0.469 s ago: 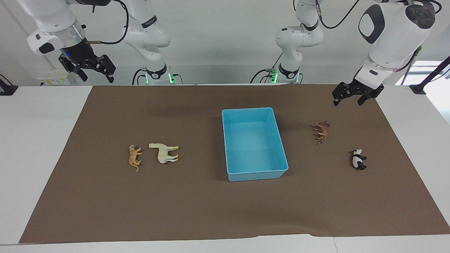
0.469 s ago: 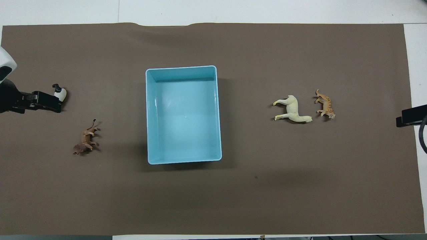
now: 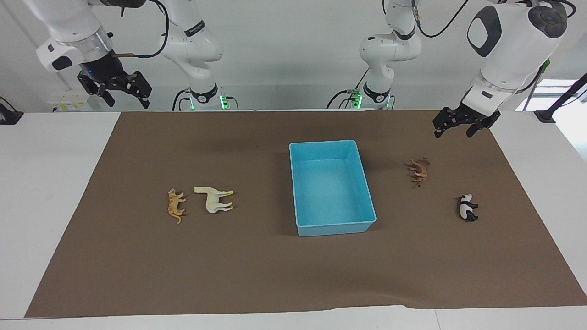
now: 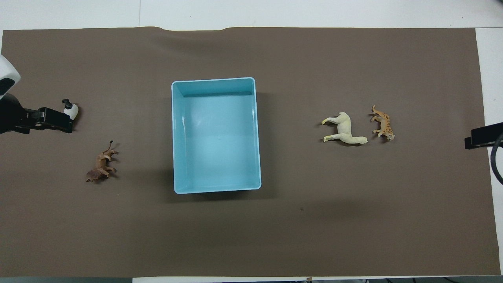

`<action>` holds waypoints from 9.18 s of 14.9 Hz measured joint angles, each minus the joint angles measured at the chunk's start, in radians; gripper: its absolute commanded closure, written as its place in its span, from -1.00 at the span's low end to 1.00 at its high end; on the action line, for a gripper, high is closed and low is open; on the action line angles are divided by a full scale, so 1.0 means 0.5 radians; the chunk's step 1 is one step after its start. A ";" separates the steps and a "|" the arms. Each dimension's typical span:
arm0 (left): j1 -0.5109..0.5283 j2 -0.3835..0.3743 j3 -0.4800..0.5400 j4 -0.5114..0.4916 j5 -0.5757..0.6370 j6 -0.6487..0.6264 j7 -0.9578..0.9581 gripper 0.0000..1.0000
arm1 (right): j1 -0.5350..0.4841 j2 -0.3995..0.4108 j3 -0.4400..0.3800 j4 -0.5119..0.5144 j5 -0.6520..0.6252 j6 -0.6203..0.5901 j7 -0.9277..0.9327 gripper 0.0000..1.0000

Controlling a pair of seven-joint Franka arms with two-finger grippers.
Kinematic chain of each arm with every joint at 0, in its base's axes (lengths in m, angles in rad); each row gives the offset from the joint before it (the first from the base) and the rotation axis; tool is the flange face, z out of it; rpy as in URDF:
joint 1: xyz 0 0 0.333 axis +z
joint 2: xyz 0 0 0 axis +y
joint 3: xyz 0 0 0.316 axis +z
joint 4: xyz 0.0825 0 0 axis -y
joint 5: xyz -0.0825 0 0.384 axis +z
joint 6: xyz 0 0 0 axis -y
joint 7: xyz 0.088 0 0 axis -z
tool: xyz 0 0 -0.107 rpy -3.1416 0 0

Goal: Put all toys into storage box
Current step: 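Move the left gripper to the horse while the right gripper reaches the llama, then grasp the horse with the left gripper while the right gripper grasps the llama, then drop the brown horse into the blue box with the left gripper, then carry the llama with the right gripper while the left gripper grasps the cow, then release the cream llama into the blue box with the right gripper, then lift the cow with the left gripper while the right gripper reaches the deer, then drop the cow with the left gripper while the right gripper grasps the deer, then carry the deer with the right gripper while the left gripper retreats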

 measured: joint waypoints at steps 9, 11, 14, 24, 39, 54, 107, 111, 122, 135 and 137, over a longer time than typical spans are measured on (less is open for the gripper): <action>0.017 -0.192 0.009 -0.852 0.000 0.810 0.018 -1.00 | 0.332 0.163 0.006 -0.683 -0.001 1.067 0.235 -1.00; 0.081 -0.156 0.015 -0.954 0.000 0.952 0.094 -1.00 | 0.439 0.325 0.008 -0.728 -0.001 1.314 0.342 -1.00; 0.132 -0.093 0.019 -1.117 0.000 1.192 0.136 -1.00 | 0.458 0.529 0.007 -0.730 -0.004 1.552 0.284 -1.00; 0.131 0.103 0.010 -1.264 0.000 1.473 0.203 -1.00 | 0.471 0.793 0.006 -0.744 -0.004 1.882 0.204 -1.00; 0.132 0.095 0.014 -1.402 0.000 1.603 0.237 0.79 | 0.544 0.888 0.008 -0.811 -0.002 1.989 0.188 -1.00; -0.880 0.113 -0.057 -0.561 -0.109 0.871 -1.600 0.21 | 0.546 0.849 0.005 -0.539 -0.004 1.629 0.188 1.00; 0.442 0.607 0.019 -0.820 0.092 2.067 0.267 1.00 | 0.250 0.751 -0.101 -0.942 -0.147 2.179 -0.067 -1.00; 0.259 0.546 -0.006 -0.552 0.091 1.631 -0.120 1.00 | 0.250 0.760 -0.101 -1.010 -0.147 2.294 -0.106 -1.00; -0.805 0.189 -0.044 -0.422 0.028 0.939 -1.728 0.68 | 0.194 0.781 -0.101 -1.019 -0.147 2.350 -0.221 1.00; -0.658 0.012 0.047 -0.404 0.014 0.737 -1.498 -1.00 | 0.407 0.733 -0.030 -0.455 -0.141 1.545 0.096 1.00; -0.507 -0.036 0.054 -0.277 0.013 0.465 -1.199 -1.00 | 0.663 0.757 -0.020 -0.009 -0.138 1.080 0.466 1.00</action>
